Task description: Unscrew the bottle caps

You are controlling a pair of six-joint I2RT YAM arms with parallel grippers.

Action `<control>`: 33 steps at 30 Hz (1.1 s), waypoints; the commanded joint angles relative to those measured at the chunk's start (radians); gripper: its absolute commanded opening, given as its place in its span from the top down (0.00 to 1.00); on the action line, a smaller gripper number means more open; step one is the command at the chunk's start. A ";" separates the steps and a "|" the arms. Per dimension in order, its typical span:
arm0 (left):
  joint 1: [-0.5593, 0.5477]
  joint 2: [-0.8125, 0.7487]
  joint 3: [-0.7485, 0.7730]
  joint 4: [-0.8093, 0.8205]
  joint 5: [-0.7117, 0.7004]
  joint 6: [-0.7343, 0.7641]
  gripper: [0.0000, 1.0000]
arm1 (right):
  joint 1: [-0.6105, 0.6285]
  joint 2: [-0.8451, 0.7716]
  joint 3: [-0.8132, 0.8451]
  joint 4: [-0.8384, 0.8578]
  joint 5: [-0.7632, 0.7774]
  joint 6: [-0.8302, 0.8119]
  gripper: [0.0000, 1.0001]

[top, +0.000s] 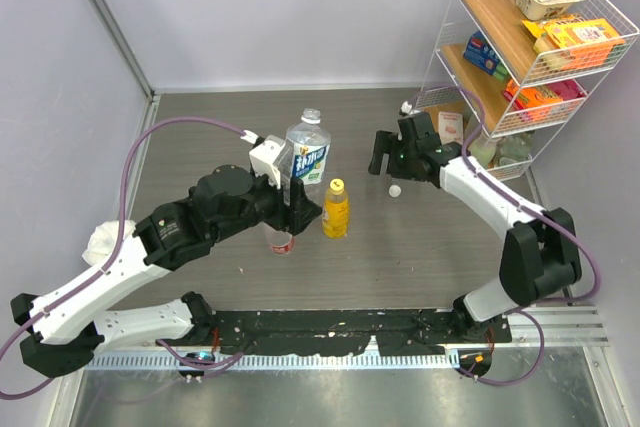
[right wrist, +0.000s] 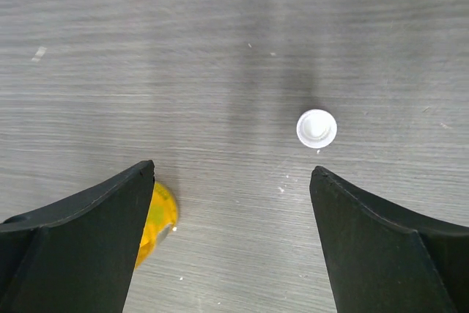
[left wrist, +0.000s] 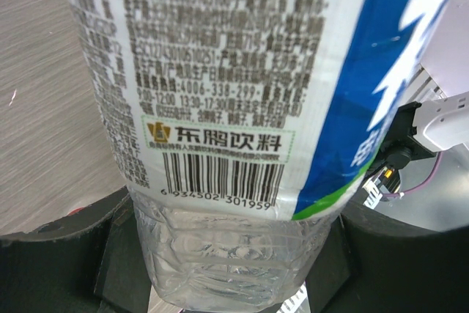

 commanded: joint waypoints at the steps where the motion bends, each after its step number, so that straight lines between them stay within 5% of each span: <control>1: -0.004 -0.020 0.003 0.039 -0.012 0.017 1.00 | -0.002 -0.109 0.105 -0.023 -0.006 -0.048 0.09; 12: -0.004 -0.009 0.025 0.018 -0.006 0.009 1.00 | -0.002 -0.320 0.271 0.040 -0.466 -0.117 0.07; 18: -0.004 0.031 0.046 0.012 0.026 -0.003 1.00 | -0.004 -0.350 0.309 0.185 -0.727 0.016 0.06; 26: -0.002 0.104 0.086 -0.007 0.039 -0.008 1.00 | -0.002 -0.328 0.260 0.495 -0.767 0.233 0.06; 33: -0.002 0.146 0.107 -0.007 0.045 -0.005 1.00 | 0.025 -0.274 0.273 0.486 -0.718 0.256 0.11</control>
